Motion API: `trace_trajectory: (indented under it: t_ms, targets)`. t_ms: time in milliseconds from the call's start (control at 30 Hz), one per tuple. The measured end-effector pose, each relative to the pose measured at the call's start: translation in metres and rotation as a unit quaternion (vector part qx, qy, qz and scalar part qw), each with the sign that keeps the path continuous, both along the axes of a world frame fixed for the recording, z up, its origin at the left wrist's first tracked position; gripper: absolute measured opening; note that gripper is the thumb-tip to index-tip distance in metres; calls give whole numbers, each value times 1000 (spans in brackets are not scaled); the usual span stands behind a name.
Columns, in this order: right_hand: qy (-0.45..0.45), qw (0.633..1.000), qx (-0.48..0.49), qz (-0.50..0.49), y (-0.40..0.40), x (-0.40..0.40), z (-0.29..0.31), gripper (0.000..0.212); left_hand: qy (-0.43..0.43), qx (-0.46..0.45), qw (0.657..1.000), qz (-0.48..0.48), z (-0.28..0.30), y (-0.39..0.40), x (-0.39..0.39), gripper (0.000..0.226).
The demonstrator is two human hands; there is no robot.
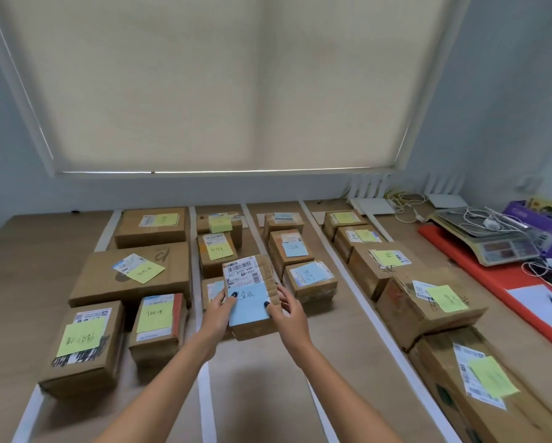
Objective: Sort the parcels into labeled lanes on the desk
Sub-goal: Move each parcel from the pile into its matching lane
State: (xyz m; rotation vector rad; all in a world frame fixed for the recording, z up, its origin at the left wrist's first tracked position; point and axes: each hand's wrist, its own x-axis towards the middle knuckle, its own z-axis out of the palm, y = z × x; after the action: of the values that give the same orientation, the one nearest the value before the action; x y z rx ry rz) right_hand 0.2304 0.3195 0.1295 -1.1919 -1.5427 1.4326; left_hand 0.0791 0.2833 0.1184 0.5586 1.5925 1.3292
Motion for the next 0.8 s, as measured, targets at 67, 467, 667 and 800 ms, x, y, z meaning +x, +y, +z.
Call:
trace_trajectory:
  t_ms: [67,467,667,800]
  targets:
    - [-4,1000,-15,-18,7,22,-7,48,-7,-2,1000,-9,-4,8,25,47]
    - [-61,985,-159,-33,97,158,-92,29,-2,-62,998,-16,-81,82,173,56]
    - [-87,977,-195,26,135,168,-125,32,26,-84,996,29,-107,115,188,53]
    - [-123,972,-192,61,155,167,-141,53,37,-105,991,75,-123,129,194,52]
